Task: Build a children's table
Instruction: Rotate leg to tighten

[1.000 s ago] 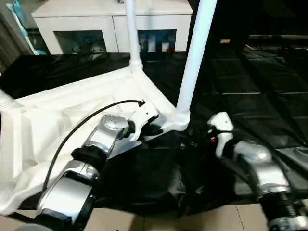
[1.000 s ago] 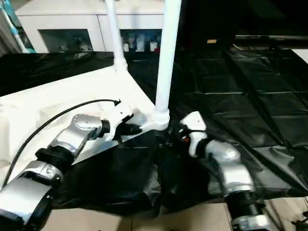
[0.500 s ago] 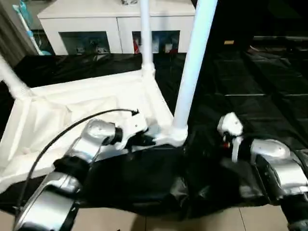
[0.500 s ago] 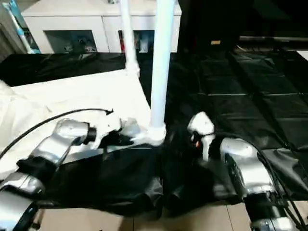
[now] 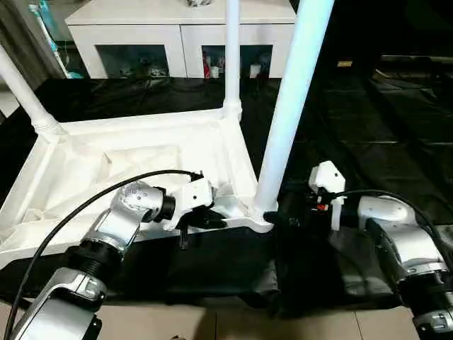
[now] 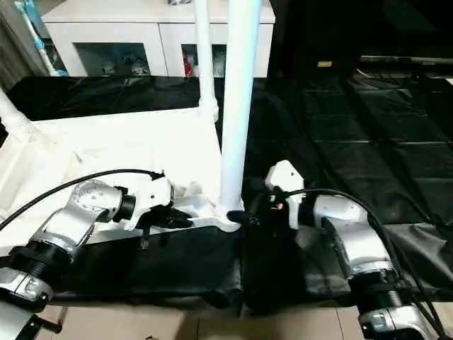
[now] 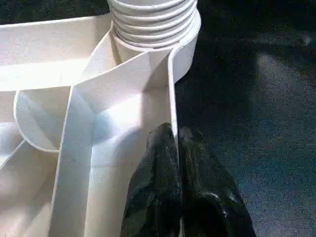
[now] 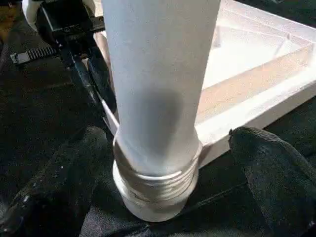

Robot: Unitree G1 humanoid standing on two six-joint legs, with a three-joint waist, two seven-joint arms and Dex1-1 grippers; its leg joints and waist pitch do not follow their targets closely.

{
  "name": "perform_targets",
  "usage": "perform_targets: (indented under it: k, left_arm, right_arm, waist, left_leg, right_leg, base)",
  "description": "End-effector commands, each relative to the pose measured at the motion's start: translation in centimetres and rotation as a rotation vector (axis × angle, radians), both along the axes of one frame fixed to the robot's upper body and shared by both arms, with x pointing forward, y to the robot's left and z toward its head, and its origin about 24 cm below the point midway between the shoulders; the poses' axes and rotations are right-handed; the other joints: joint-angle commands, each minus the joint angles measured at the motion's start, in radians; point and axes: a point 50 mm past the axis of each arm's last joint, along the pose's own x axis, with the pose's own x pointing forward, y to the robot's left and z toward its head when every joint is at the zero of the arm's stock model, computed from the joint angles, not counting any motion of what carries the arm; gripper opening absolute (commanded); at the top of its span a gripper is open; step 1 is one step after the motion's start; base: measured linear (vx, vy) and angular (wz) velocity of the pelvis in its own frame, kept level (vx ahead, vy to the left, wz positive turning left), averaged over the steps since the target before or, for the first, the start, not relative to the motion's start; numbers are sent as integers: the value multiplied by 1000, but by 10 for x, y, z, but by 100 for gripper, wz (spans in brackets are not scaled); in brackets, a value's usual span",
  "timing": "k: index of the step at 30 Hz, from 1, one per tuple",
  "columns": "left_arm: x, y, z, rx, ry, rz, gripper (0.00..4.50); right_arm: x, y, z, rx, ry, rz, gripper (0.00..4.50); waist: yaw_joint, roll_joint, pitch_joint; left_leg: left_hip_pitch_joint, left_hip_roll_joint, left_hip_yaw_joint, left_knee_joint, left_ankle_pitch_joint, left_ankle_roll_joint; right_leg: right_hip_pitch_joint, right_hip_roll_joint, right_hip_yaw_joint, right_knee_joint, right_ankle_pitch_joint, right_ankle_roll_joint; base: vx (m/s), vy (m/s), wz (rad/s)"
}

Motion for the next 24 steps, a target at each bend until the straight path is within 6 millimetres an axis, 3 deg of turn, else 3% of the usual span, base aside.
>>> perform_targets:
  k: [1, 7, 13, 14, 24]
  left_arm:
    - [-9, -4, -12, 53, 58, -58, 0]
    - [-9, -3, -12, 61, 59, -50, 0]
    - [-9, -2, -13, 66, 62, -41, 0]
    - [-8, -2, -13, 69, 61, -41, 0]
    - [-7, 1, -13, 76, 59, -31, 0]
  right_arm:
    - [3, 7, 1, -14, -17, 34, 435]
    - [7, 15, -3, -19, -22, 43, 435]
    - [10, 19, -6, -24, -24, 58, 435]
    - [10, 20, -6, -24, -23, 64, 410]
    - [12, 22, -7, -17, -29, 77, 347]
  waist:
    - [-1, -16, -71]
    - [-2, -11, -69]
    - [-4, -16, -71]
    - [-4, -16, -72]
    - [-3, -17, -72]
  left_leg:
    - [-11, 30, 1, -56, -105, 109]
    - [-10, 30, -1, -56, -131, 89]
    - [-13, 29, -1, -55, -122, 90]
    - [-13, 29, -2, -54, -118, 93]
    - [-14, 29, -1, -52, -111, 102]
  right_leg:
    - [61, -41, 45, -50, -177, -222]
    - [59, -40, 46, -50, -200, -213]
    - [62, -39, 46, -47, -176, -218]
    - [62, -39, 46, -45, -170, -220]
    - [62, -40, 45, -44, -170, -225]
  base:
    - [0, 0, 0]
    - [0, 0, 0]
    - [0, 0, 0]
    - [0, 0, 0]
    - [0, 0, 0]
